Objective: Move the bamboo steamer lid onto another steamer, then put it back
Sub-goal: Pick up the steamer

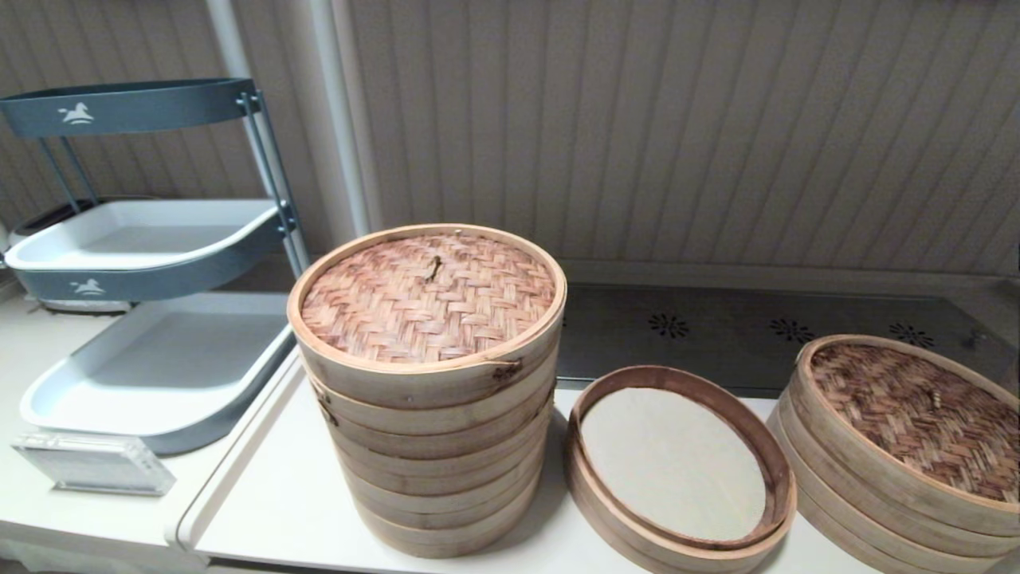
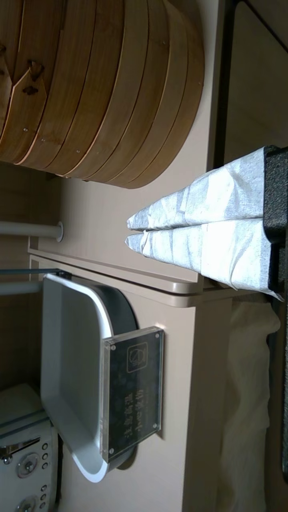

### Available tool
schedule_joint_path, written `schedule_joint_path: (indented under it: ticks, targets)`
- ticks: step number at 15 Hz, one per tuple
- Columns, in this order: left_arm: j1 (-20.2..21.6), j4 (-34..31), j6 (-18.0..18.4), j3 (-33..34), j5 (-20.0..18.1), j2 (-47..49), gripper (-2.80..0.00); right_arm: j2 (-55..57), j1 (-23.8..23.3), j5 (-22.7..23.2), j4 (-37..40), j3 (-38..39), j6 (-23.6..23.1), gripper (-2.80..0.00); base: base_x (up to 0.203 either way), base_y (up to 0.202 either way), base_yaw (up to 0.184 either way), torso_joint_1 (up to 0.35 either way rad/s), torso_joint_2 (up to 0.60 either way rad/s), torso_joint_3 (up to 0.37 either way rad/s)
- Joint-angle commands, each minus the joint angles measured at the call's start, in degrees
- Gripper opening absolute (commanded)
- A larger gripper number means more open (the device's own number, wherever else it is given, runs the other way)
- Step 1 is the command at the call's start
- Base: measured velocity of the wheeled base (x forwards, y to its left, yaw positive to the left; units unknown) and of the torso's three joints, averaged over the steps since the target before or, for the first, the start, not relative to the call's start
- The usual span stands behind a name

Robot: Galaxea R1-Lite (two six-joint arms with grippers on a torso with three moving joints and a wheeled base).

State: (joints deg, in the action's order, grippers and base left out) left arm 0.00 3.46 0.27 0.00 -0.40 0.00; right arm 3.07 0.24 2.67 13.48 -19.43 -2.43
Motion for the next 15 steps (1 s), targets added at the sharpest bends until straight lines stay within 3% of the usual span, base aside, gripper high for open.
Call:
schedule_joint_path:
  ticks: [1, 4, 6, 10, 12, 15]
  targets:
    - [0.00, 0.05, 0.00, 1.41, 0.05, -0.09, -2.80, 12.12, 0.12, -0.38, 1.00, -9.43, 0.07, -2.80, 0.000, 0.000, 0.000, 0.000, 0.00, 0.000]
    - [0.00, 0.05, 0.00, 1.41, -0.01, -0.09, -2.80, 31.52, 0.00, -5.33, 1.59, -23.17, 1.38, -2.80, 0.000, 0.000, 0.000, 0.000, 0.00, 0.000]
    - [0.05, 0.05, 0.00, 1.41, 0.03, -0.09, -2.80, 44.27, -0.70, -9.56, 1.95, -32.09, 4.78, -2.80, 0.000, 0.000, 0.000, 0.000, 0.00, 0.000]
    - [0.09, 0.05, 0.00, 1.41, 0.05, -0.09, -2.80, 66.49, -9.76, -14.39, 2.91, -45.23, 10.05, -2.80, 0.000, 0.000, 0.000, 0.000, 0.00, 0.000]
    - [0.02, 0.02, 0.00, 1.41, -0.02, -0.09, -2.80, 74.12, -14.94, -14.37, 2.85, -47.55, 11.10, -2.80, 0.000, 0.000, 0.000, 0.000, 0.00, 0.000]
    - [0.07, 0.05, 0.00, 1.41, 0.00, -0.09, -2.80, 81.38, -21.74, -10.01, 2.64, -49.08, 11.64, -2.80, 0.000, 0.000, 0.000, 0.000, 0.00, 0.000]
